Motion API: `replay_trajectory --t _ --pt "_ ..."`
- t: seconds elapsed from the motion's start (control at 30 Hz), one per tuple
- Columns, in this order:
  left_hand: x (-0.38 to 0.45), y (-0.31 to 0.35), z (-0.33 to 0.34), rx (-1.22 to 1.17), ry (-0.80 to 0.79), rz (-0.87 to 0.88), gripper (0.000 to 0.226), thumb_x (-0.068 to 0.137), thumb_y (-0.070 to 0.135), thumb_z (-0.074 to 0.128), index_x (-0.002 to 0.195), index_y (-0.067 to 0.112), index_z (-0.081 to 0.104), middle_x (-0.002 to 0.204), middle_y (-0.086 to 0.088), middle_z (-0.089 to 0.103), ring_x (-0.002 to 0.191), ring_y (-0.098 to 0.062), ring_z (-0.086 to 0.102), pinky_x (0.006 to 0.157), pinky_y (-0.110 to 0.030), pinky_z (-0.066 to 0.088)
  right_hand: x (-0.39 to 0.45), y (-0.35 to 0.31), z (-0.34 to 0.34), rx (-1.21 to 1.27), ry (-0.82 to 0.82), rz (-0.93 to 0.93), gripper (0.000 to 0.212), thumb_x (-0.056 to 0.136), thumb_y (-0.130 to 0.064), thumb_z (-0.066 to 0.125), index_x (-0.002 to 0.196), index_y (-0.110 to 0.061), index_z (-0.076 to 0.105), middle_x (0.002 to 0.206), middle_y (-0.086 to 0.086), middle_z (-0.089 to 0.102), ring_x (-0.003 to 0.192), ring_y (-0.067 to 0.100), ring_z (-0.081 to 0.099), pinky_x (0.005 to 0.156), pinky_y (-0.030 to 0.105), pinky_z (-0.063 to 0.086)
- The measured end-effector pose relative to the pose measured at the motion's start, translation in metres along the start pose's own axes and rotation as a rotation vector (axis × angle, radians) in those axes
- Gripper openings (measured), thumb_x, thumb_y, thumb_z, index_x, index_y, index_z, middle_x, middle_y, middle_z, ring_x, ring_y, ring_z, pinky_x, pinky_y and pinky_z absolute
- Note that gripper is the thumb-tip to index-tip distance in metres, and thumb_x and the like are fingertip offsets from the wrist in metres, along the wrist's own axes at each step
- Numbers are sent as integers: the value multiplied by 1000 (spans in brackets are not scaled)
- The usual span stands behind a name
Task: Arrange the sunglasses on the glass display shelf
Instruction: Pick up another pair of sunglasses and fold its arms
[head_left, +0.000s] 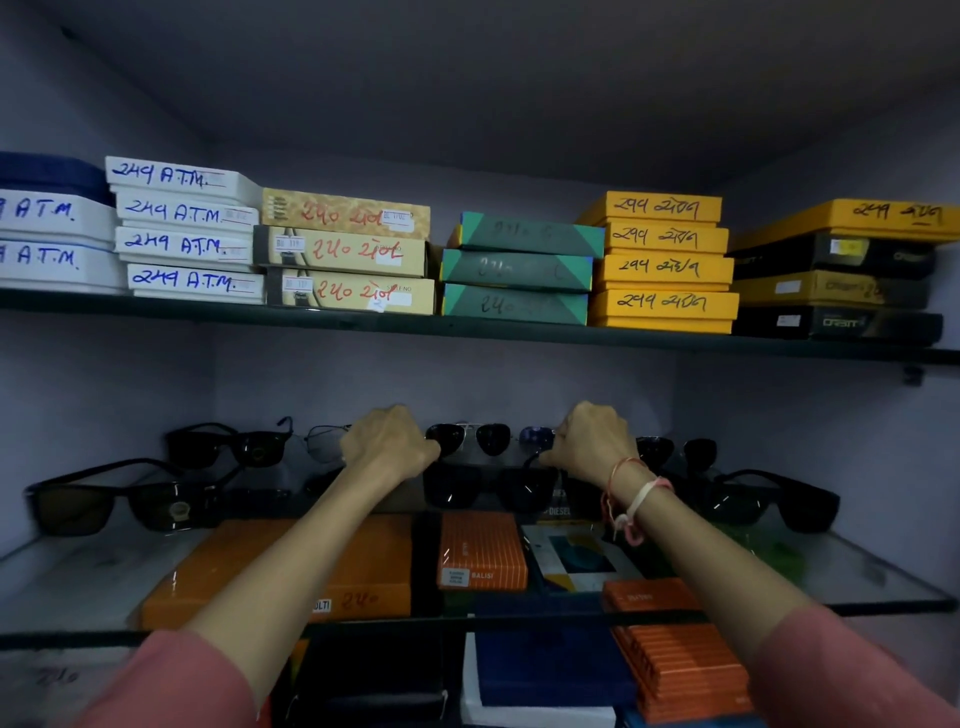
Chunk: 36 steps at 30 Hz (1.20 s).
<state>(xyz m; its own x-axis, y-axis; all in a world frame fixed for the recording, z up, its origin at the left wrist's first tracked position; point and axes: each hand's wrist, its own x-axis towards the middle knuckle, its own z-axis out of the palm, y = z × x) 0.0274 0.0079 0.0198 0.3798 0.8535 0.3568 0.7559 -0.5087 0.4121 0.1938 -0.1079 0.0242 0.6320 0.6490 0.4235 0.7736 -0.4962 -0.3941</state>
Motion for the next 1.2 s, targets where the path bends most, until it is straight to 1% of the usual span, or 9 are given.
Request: replay_trajectory --t 0.23,0.37,0.47,0.63,0.83,0.93,1.03,1.13,1.2 --pt "-3 4 8 90 -15 4 27 83 33 64 94 8 65 97 -8 69 80 -25 60 64 -30 45 2 1 7 -85 -13 -36 38 71 -36 81 73 -9 54 94 16 70 89 34 68 67 33 50" --pt "5 -14 2 68 -21 -9 48 81 56 61 91 10 69 99 -9 71 86 -27 65 70 -33 50 0 1 7 -93 -6 -27 52 69 -45 81 60 -7 47 72 8 58 79 31 65 61 31 45" --pt "8 -38 -7 145 -8 -27 57 78 64 60 101 13 68 106 -9 69 98 -28 65 80 -35 54 1 0 8 -38 10 -22 40 72 -43 79 68 -5 65 76 11 67 76 30 66 60 32 49" --pt "5 -67 -16 188 -134 -46 57 72 48 77 114 12 66 114 -6 69 106 -25 64 88 -37 53 -7 -20 6 57 136 -111 27 77 -34 73 84 -9 78 89 17 75 87 36 69 71 36 56" --pt "-8 -88 -32 51 -91 80 28 73 35 80 93 17 71 97 -1 71 93 -22 66 81 -37 55 -24 -67 14 157 100 -284 19 80 -30 69 86 -15 79 90 10 77 89 29 70 80 39 58" --pt "-22 -100 -40 -12 98 213 23 71 40 81 74 21 69 89 2 64 80 -17 61 68 -32 50 -27 -87 21 284 32 -360 18 83 -27 69 92 -15 80 97 6 79 89 20 71 86 37 58" --pt "-35 -108 -48 -16 219 386 25 71 43 79 74 20 68 92 4 58 89 -14 53 75 -35 50 -34 -105 24 346 -81 -415 26 89 -30 65 105 -13 76 113 2 75 99 14 69 92 29 55" --pt "-43 -113 -54 8 259 511 26 70 46 78 75 22 70 89 10 55 87 -10 47 72 -32 47 -39 -114 28 381 -185 -423 34 88 -35 63 111 -12 73 116 6 73 91 13 71 75 19 57" --pt "-45 -116 -56 29 262 558 26 69 46 79 76 22 72 89 12 52 84 -8 43 69 -28 43 -42 -115 30 399 -236 -423 34 85 -35 66 104 -8 76 111 8 75 78 18 75 67 25 62"
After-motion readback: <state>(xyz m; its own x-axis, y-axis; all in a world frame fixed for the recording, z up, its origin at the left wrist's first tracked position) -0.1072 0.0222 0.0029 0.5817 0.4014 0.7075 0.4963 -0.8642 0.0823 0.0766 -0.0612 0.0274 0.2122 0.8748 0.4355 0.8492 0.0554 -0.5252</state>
